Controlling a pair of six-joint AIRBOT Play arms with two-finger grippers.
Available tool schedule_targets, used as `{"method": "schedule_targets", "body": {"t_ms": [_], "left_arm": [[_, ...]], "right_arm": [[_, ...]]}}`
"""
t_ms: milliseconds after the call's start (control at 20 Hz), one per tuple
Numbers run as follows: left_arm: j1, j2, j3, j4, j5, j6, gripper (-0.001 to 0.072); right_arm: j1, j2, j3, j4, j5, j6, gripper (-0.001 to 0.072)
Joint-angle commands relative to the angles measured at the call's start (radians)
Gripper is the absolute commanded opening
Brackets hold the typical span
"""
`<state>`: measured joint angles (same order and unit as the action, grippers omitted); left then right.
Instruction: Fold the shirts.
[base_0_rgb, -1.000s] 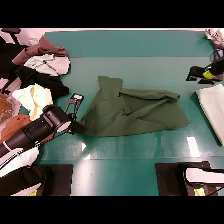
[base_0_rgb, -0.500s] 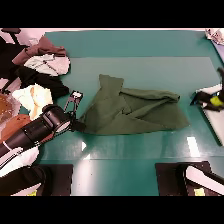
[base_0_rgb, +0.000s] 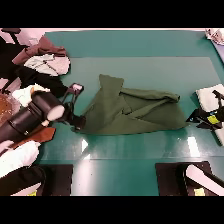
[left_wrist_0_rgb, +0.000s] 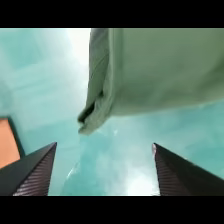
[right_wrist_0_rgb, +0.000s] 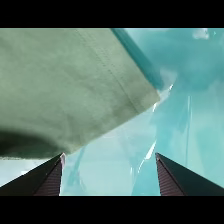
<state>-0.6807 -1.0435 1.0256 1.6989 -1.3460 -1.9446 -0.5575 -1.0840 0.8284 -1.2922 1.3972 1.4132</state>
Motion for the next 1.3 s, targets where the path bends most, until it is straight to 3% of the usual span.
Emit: {"method": "schedule_targets", "body": {"t_ms": [0, 50, 100, 200, 450, 800, 1250], "left_arm": [[0.167, -0.01, 0.1, -0.264, 0.102, 0.192, 0.0682], [0.246, -0.033, 0.105, -0.38, 0.114, 0.261, 0.0681], [0.322, -0.072, 0.105, -0.482, 0.111, 0.351, 0.0627], [0.407, -0.162, 0.105, -0.599, 0.111, 0.472, 0.0625], [0.426, -0.356, 0.105, -0.748, 0.233, 0.653, 0.0625], [0.427, -0.396, 0.105, -0.732, 0.352, 0.723, 0.0625], [0.409, -0.422, 0.105, -0.738, 0.298, 0.749, 0.0625]], "right_arm": [[-0.012, 0.034, -0.01, 0.009, -0.033, -0.008, 0.0644], [-0.012, 0.036, -0.009, 0.01, -0.035, -0.008, 0.0643], [-0.012, 0.034, -0.01, 0.016, -0.034, -0.008, 0.0644], [-0.012, 0.019, -0.01, 0.018, -0.032, -0.008, 0.0643], [-0.012, 0.04, -0.01, 0.017, -0.05, -0.008, 0.0644], [-0.012, 0.045, -0.012, 0.019, -0.051, -0.007, 0.0643], [-0.012, 0.045, -0.012, 0.019, -0.063, 0.0, 0.0643]]}}
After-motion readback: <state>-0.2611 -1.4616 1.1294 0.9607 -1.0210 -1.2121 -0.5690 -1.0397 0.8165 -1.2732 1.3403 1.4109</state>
